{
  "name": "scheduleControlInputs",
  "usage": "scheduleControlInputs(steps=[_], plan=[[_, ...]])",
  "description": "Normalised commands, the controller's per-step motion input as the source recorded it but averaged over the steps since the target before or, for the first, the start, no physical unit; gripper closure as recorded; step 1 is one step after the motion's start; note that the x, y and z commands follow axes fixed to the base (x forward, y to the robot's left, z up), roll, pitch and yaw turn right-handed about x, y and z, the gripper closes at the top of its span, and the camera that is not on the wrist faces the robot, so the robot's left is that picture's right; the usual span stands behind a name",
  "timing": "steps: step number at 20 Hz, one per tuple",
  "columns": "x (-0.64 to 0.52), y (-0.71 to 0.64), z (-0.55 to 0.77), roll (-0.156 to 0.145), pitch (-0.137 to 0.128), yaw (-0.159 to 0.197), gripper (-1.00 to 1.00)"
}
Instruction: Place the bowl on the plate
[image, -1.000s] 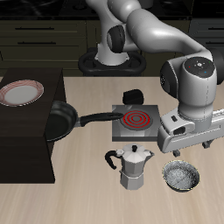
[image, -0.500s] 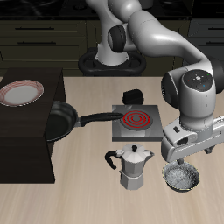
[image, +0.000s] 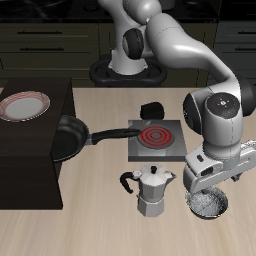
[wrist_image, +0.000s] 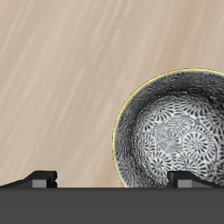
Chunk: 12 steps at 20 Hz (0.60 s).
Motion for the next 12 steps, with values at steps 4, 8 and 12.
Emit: scheduleControlInputs(steps=[4,8,12], plan=[[0.02,-0.1,-0.24,0.002,0.034,0.017,-1.0],[0.0,-0.11,-0.22,0.005,0.036,-0.015,1.0],[0.0,-0.12,-0.15,-0.002,0.018,0.01,1.0]])
